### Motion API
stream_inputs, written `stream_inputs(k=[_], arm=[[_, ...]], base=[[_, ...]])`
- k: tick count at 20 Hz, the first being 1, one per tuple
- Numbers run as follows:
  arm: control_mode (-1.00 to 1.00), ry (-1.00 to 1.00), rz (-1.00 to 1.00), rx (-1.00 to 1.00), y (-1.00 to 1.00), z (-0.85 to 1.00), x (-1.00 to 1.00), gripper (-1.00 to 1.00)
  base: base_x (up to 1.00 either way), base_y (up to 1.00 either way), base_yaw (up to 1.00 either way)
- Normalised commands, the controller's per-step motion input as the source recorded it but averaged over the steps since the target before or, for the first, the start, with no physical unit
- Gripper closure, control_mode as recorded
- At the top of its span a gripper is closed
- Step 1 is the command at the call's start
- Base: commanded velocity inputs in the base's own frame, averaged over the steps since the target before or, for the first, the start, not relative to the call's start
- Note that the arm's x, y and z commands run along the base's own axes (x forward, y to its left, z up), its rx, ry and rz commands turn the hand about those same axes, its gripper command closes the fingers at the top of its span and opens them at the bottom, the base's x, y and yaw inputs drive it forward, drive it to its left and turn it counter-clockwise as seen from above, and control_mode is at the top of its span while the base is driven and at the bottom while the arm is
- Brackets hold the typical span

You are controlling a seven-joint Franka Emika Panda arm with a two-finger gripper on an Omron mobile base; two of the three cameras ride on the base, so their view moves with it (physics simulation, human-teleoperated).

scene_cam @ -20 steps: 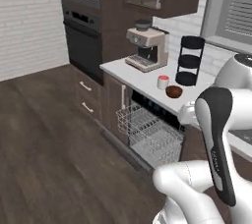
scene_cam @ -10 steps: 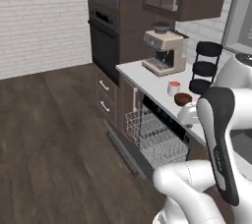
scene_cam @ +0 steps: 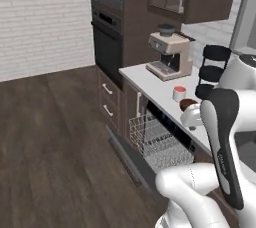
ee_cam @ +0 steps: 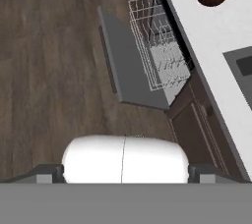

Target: Pick up the cup and bowl from the counter, place them in the dishwasher, and close the dishwasher door.

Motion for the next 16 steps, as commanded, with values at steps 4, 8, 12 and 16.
stream_inputs(k=[4, 8, 12, 16], arm=[[1.0, 0.0, 0.0, 0.0, 0.0, 0.0, 0.0, -1.0], [1.0, 0.0, 0.0, 0.0, 0.0, 0.0, 0.0, -1.0], [1.0, 0.0, 0.0, 0.0, 0.0, 0.0, 0.0, -1.0], [1.0, 0.0, 0.0, 0.0, 0.0, 0.0, 0.0, -1.0]], base=[[0.37, -0.15, 0.0], [0.62, -0.44, -0.13], [0.58, -0.51, -0.26], [0.49, -0.44, -0.37]])
